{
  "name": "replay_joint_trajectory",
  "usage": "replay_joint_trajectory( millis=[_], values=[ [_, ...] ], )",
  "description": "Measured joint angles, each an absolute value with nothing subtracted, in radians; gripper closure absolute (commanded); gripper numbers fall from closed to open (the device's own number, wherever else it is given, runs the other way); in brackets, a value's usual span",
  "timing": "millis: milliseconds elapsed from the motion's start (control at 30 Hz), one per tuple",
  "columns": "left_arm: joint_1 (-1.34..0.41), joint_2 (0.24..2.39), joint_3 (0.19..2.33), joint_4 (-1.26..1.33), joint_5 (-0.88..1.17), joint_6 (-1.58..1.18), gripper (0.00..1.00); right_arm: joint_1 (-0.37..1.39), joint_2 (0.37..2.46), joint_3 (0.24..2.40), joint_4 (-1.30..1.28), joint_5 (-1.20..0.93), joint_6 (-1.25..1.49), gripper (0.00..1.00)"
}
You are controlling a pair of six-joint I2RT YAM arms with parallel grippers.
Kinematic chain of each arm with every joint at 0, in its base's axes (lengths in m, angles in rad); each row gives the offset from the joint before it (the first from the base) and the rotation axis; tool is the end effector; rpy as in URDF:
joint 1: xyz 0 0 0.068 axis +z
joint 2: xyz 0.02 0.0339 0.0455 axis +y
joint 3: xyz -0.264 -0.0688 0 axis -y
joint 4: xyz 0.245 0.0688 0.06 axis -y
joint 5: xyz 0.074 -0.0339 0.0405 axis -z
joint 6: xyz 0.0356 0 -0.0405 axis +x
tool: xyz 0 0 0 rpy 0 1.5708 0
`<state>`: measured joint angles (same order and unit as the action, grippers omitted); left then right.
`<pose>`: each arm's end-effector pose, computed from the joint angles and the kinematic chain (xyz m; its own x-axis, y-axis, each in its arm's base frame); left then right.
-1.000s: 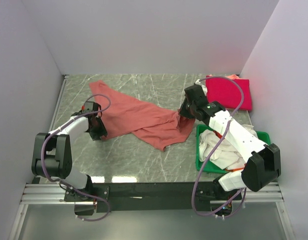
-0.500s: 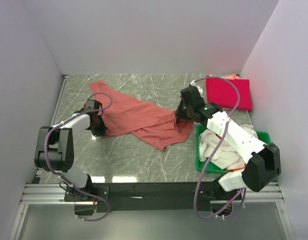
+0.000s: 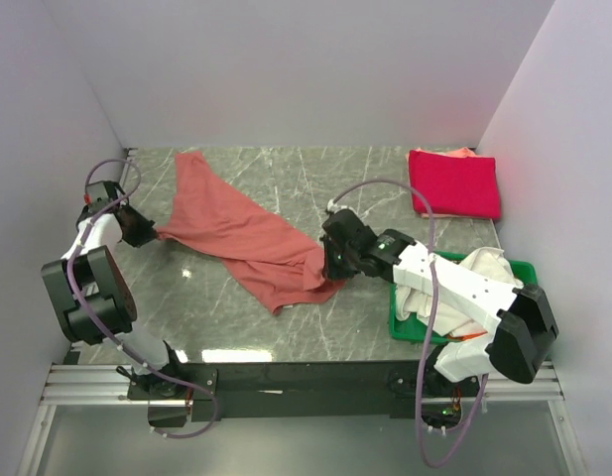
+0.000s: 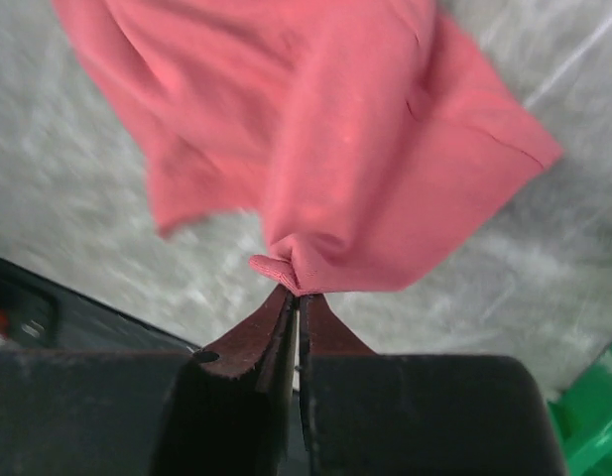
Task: Fold and stack the t-shirts
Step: Flatten the tshirt out
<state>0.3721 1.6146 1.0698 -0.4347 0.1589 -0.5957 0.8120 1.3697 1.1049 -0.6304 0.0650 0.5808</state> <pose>0.3123 0.1158 0.2110 -0.4849 -0.7840 -0.3877 -0.6631 0.6186 -0.4215 0.1998 0.2073 0.2805 -0.8309 -0.0805 -0.5506 -0.2874 0.9094 0.3008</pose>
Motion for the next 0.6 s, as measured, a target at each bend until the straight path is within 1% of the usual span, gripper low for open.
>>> replay_joint_trajectory(
  millis=[33,167,267,500,600],
  values=[
    [0.379,1.62,1.07,-0.424,0.168,-0.598,1.0,0.823,1.37,1.086,-0.639,0.058,0.578,0.93],
    [0.387,1.657,1.053,-0.409,0.206,-0.607,1.0,0.839,1.37,1.058,-0.665,0.056,0.579,1.0],
    [0.385,1.662,1.034,-0.411,0.223,-0.61,1.0,0.839,1.373,1.076,-0.665,0.072,0.588,1.0],
    [0.385,1.649,1.033,-0.411,0.231,-0.611,1.0,0.829,1.401,1.267,-0.776,0.208,0.608,1.0],
    [0.387,1.63,1.037,-0.421,0.231,-0.614,1.0,0.781,1.385,1.365,-0.848,0.266,0.6,1.0]
  ],
)
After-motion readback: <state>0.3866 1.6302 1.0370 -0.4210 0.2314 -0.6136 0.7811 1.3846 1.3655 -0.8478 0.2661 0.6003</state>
